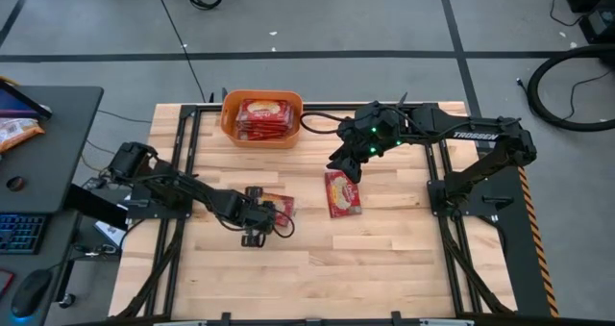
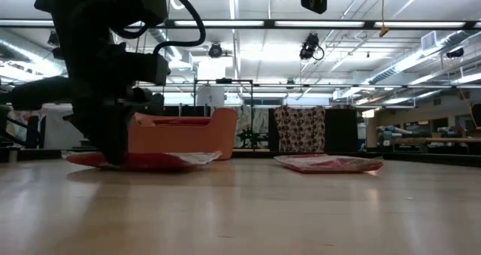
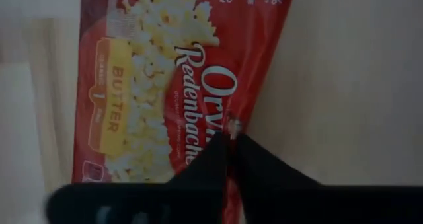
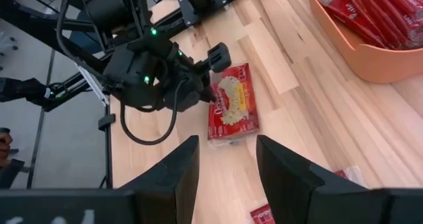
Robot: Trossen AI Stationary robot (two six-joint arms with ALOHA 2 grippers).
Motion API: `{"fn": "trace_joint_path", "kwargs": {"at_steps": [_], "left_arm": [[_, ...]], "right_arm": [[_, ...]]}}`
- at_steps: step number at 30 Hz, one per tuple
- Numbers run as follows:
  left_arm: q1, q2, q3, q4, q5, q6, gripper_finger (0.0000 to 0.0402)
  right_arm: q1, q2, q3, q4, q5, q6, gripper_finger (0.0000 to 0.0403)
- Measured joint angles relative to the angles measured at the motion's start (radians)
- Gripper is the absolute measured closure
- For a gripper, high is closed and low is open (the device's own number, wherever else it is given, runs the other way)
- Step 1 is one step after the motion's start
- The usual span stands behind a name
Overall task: Sort popcorn bags into baskets
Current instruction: Put the popcorn bag into the orange bin
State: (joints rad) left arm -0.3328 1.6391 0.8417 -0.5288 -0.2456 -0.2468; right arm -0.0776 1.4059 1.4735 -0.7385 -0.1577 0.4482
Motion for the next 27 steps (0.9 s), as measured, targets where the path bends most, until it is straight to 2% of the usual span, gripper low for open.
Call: {"fn": "trace_joint_path", "kwargs": {"at_steps": [2,6,15,22,27], "left_arm": [[0.001,-0.021,-0.001,-0.01,0.018,-0.01,0.0391],[0.011,-0.098,-0.002,-0.06,-0.01,-0.004,0.0393],[0.127,-0.348,0.015,-0.191,-0.229,0.088,0.0398],[0.296,-0.457,0.129,-0.216,-0.384,0.302,0.0398],[0.457,-0.459,0.175,-0.17,-0.395,0.502,0.0399]], "right_arm": [[0.0,0.0,0.0,-0.002,0.0,-0.003,0.0247],[0.0,0.0,0.0,-0.003,0.0,-0.011,0.0247],[0.0,0.0,0.0,-0.005,0.005,-0.025,0.0247],[-0.007,0.0,0.0,-0.003,0.019,-0.025,0.0247],[-0.008,0.0,0.0,0.001,0.045,-0.025,0.0247]]}}
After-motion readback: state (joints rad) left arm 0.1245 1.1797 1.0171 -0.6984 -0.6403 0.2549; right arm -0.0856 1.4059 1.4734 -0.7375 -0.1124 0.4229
